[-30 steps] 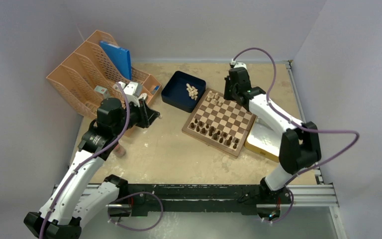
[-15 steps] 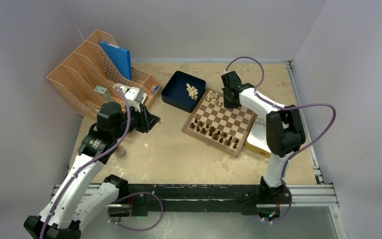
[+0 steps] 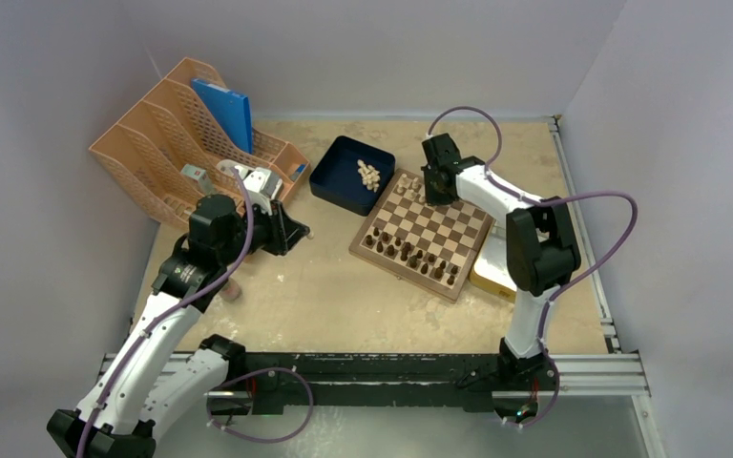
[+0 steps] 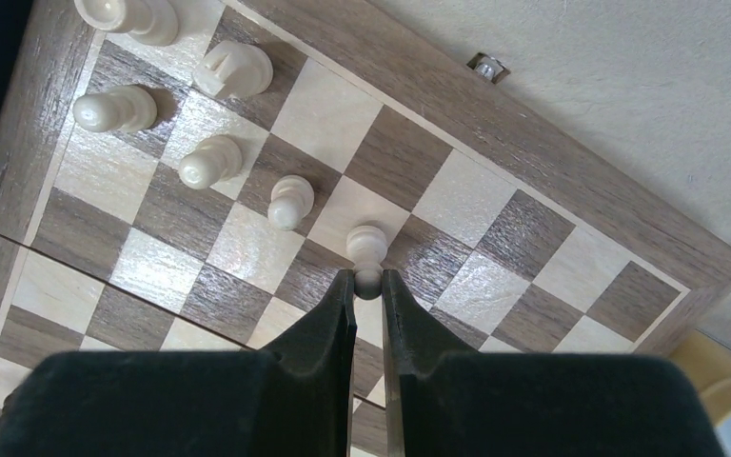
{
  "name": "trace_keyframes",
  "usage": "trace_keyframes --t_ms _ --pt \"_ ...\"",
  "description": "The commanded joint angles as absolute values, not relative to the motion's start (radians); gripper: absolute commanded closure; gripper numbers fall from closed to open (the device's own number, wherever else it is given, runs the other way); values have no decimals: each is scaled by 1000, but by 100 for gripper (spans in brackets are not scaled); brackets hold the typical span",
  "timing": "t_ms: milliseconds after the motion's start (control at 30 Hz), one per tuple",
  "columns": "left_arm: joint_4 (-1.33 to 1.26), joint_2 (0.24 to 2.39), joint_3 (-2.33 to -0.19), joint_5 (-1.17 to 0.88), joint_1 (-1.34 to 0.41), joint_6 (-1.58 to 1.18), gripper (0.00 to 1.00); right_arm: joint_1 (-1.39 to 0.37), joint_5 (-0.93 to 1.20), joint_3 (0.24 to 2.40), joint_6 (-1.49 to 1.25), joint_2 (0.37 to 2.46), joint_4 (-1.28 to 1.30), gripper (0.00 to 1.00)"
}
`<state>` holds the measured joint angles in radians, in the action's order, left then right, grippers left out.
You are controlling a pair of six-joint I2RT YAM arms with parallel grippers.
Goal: Set up the chess pieces on the board
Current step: Place the chess piece on the chessboard.
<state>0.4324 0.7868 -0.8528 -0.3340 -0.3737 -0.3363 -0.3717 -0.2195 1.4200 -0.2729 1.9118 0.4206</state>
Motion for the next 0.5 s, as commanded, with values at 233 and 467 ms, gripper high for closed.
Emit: trace_keyframes --t_ms 233,467 --pt "389 778 -852 -351 -373 -325 100 -370 -181 1443 -247 1919 420 87" --pt "389 764 -850 -347 -373 -330 100 -370 -202 1472 -251 1943 430 77"
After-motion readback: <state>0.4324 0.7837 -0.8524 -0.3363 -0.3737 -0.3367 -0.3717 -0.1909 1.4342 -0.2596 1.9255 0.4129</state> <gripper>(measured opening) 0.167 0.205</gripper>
